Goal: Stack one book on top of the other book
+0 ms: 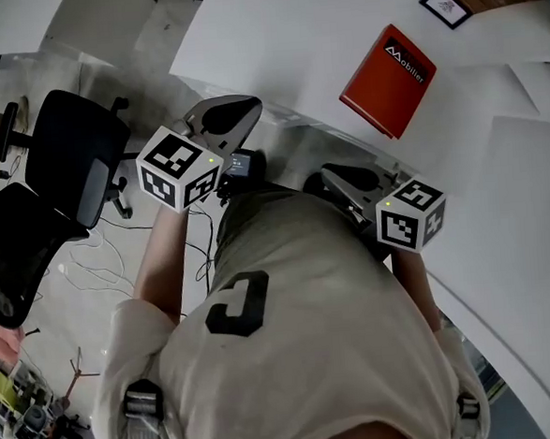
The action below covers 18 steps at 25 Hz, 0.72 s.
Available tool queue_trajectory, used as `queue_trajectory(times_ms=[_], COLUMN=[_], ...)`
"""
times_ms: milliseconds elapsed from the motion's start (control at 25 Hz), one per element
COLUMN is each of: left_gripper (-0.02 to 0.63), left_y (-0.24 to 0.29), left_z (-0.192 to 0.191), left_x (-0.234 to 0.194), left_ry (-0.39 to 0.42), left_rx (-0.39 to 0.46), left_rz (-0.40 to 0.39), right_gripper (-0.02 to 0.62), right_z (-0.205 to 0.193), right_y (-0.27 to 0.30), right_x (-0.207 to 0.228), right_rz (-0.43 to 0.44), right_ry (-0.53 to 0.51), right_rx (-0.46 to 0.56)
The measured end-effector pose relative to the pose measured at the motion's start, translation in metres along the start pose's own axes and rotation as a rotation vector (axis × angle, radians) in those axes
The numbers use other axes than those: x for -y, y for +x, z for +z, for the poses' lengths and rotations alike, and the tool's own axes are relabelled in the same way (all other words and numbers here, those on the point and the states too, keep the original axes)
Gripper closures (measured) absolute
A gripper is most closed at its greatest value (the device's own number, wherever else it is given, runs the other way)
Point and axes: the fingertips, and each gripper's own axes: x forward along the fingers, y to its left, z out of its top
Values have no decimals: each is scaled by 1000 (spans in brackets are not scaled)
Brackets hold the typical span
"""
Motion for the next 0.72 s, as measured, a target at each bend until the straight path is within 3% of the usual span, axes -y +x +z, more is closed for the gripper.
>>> queue_trajectory(times_ms=[120, 280, 480, 720], left_gripper=[597, 597, 598, 598], left_y=[10, 27, 49, 68], left_z=[1, 1, 11, 10], left_x=[17, 59, 108, 148], left_ry=[43, 172, 156, 213], left_rx=[-16, -40, 6, -32], left_rz=[-13, 7, -16, -16], right_gripper=[586, 589, 589, 589], right_z=[3, 2, -5, -21], right_y=[-7, -29, -56, -86], right_x=[-1, 0, 11, 33], right_rz=[10, 35, 47, 80], right_ry=[-27, -64, -84, -25], right_rx=[26, 88, 126, 183])
